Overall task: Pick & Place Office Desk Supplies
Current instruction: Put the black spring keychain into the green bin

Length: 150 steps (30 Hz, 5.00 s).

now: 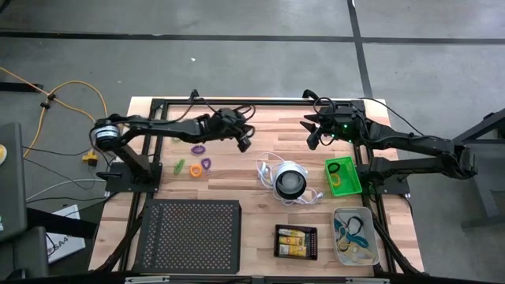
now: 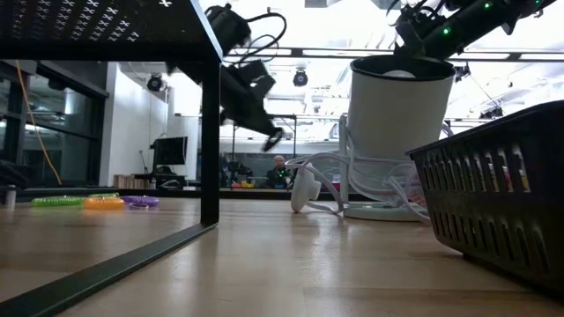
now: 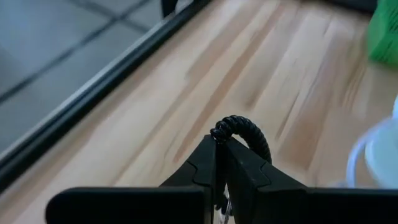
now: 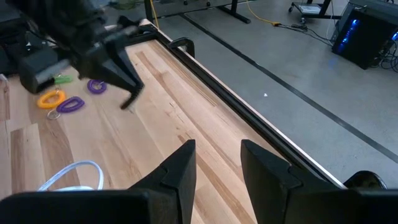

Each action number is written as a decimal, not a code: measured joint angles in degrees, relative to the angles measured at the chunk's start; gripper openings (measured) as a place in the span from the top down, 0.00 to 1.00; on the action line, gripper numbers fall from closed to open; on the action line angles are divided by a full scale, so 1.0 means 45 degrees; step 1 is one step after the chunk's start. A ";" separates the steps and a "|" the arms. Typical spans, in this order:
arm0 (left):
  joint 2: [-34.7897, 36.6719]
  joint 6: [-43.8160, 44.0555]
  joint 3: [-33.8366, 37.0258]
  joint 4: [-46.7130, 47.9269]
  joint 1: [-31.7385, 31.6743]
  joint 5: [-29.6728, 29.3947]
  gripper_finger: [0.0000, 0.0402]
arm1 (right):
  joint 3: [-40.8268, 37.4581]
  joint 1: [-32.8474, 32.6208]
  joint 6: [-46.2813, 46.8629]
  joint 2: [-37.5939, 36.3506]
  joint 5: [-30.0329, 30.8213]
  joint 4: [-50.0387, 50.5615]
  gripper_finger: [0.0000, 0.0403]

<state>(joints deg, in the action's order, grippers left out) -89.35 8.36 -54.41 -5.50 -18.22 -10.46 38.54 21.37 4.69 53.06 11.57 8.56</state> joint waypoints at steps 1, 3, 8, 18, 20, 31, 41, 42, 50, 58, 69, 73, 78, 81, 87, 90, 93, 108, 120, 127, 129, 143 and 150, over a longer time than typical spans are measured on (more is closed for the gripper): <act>-0.0361 -0.0147 0.0000 -0.0814 0.0026 0.0114 0.97 | 0.0000 0.0000 0.0004 0.0000 0.0000 0.0000 0.72; -0.1114 -0.0332 -0.0037 -0.2553 0.0157 0.0384 0.97 | 0.0000 0.0000 0.0000 0.0000 0.0000 0.0000 0.72; -0.2558 -0.0326 -0.0212 -0.6449 0.0383 0.1230 0.97 | 0.0000 0.0004 0.0004 0.0000 -0.0001 0.0000 0.72; -0.3694 -0.0983 -0.2819 -0.4926 0.0821 0.1280 0.97 | 0.0000 0.0000 0.0004 0.0000 -0.0031 0.0005 0.72; -0.3708 -0.1514 -0.3314 -0.4277 0.0916 0.1266 0.97 | 0.0000 0.0001 0.0004 0.0000 -0.0037 0.0005 0.72; -0.3704 -0.2667 -0.4114 -0.3334 0.1123 0.1139 0.97 | 0.0000 0.0000 0.0004 0.0000 -0.0034 0.0005 0.72; -0.3704 -0.2936 -0.4114 -0.3936 0.1118 0.1123 0.97 | 0.0000 0.0000 0.0004 0.0000 -0.0034 0.0008 0.72; -0.3704 -0.3005 -0.4114 -0.4148 0.1118 0.1118 0.97 | 0.0000 0.0000 0.0004 0.0000 -0.0034 0.0005 0.72; -0.3694 -0.3078 -0.4113 -0.5586 0.1114 0.0327 0.97 | 0.0000 0.0000 0.0004 0.0000 -0.0034 0.0005 0.72; -0.3694 -0.3337 -0.4114 -0.5644 0.1111 -0.0757 0.97 | 0.0000 0.0003 0.0004 -0.0002 -0.0037 -0.0063 0.72; -0.3694 -0.3444 -0.4114 -0.5644 0.1114 -0.0752 0.97 | 0.0000 0.0004 0.0012 0.0000 -0.0994 -0.0098 0.72; -0.3694 -0.3449 -0.4114 -0.5644 0.1114 -0.0752 0.97 | 0.0000 0.0000 0.0058 0.0000 -0.2445 -0.0335 0.72; -0.3694 -0.3449 -0.4109 -0.5639 0.1114 -0.0752 0.97 | 0.0000 0.0000 0.0048 0.0000 -0.3390 -0.0614 0.72; -0.3694 -0.3547 -0.4109 -0.5639 0.1113 -0.0752 0.97 | 0.0000 0.0000 0.0048 -0.0005 -0.3050 -0.0733 0.72; -0.3694 -0.3679 -0.4109 -0.5639 0.1114 -0.0747 0.97 | 0.0000 0.0000 0.0342 -0.0004 -0.2939 -0.0722 0.72; -0.3694 -0.3680 -0.4109 -0.5639 0.1114 -0.0747 0.97 | 0.0000 0.0000 0.0266 -0.0005 -0.2938 -0.0721 0.72; -0.3694 -0.3678 -0.4109 -0.5638 0.1114 -0.0742 0.97 | 0.0000 0.0000 0.0094 -0.0005 -0.2939 -0.0721 0.72; -0.3694 -0.4347 -0.4109 -0.6041 0.1114 -0.0733 0.97 | 0.0000 0.0000 -0.2728 0.0565 -0.2939 -0.0987 0.72; -0.3689 -0.4366 -0.4109 -0.6265 0.1114 -0.0723 0.97 | 0.0000 0.0004 -0.3065 0.2025 -0.1750 -0.2488 0.72; -0.3689 -0.4624 -0.4109 -0.6325 0.1114 -0.0724 0.97 | 0.0000 0.0004 -0.3104 0.2059 -0.1745 -0.3471 0.72; -0.3689 -0.4629 -0.4109 -0.6334 0.1114 -0.0723 0.97 | 0.0000 0.0000 -0.3105 0.2059 -0.1749 -0.3758 0.72; -0.3689 -0.4557 -0.4104 -0.6897 0.1149 -0.0733 0.97 | 0.0000 0.0001 -0.3109 0.2059 -0.1750 -0.4162 0.72; -0.3684 -0.4561 -0.4104 -0.7048 0.1259 -0.0804 0.97 | 0.0000 0.0000 -0.3036 0.2059 -0.1637 -0.4430 0.72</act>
<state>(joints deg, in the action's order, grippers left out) -105.93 -12.16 -72.88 -37.22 -12.56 -14.08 38.54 21.37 -8.97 62.33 4.21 -11.38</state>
